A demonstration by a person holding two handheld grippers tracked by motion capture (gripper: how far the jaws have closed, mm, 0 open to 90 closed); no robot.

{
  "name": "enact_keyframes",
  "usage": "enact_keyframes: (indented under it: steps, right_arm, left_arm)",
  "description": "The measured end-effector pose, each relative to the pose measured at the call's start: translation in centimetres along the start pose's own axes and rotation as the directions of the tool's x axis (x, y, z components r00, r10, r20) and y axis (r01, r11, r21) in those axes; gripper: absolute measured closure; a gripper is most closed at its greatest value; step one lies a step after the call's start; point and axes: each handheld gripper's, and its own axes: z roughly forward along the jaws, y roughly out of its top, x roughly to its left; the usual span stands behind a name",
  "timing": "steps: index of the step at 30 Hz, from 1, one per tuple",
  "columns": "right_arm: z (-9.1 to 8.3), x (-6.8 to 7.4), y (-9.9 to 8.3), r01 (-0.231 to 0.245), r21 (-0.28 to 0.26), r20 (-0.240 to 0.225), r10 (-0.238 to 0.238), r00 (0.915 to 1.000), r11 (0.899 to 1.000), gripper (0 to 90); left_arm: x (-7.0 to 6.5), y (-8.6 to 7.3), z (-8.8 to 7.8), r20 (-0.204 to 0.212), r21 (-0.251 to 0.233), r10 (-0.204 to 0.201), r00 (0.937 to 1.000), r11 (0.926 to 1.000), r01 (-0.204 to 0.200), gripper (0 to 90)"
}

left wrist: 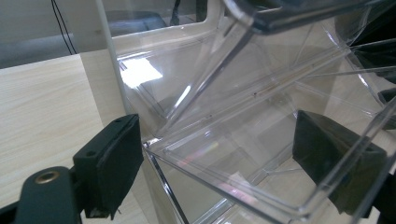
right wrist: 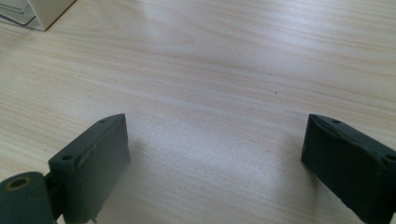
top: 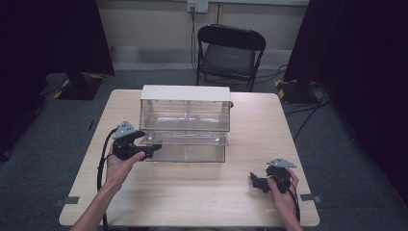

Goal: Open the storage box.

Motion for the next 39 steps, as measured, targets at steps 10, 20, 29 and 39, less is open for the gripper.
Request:
enact_keyframes:
  steps: [10, 20, 29, 39]
  right_arm:
    - [0.0, 0.0, 0.0, 0.001, 0.000, 0.000, -0.001, 1.0000, 1.000, 6.9]
    - [0.0, 0.0, 0.0, -0.001, 0.000, 0.000, 0.001, 1.0000, 1.000, 6.9]
    - [0.0, 0.0, 0.0, -0.001, 0.000, 0.000, 0.001, 1.0000, 1.000, 6.9]
    - [0.0, 0.0, 0.0, -0.001, 0.000, 0.000, 0.001, 1.0000, 1.000, 6.9]
  left_arm:
    - [-0.1, 0.6, 0.0, -0.005, -0.009, 0.010, 0.9999, 0.9999, -0.010, 15.6]
    - [-0.1, 1.1, -0.2, -0.003, -0.015, 0.014, 0.9999, 0.9998, -0.014, 15.4]
    - [-0.2, 1.2, -0.1, -0.006, -0.015, 0.013, 0.9999, 0.9998, -0.013, 15.0]
    - [-0.2, 1.3, -0.2, -0.009, -0.020, 0.010, 0.9999, 0.9998, -0.010, 14.4]
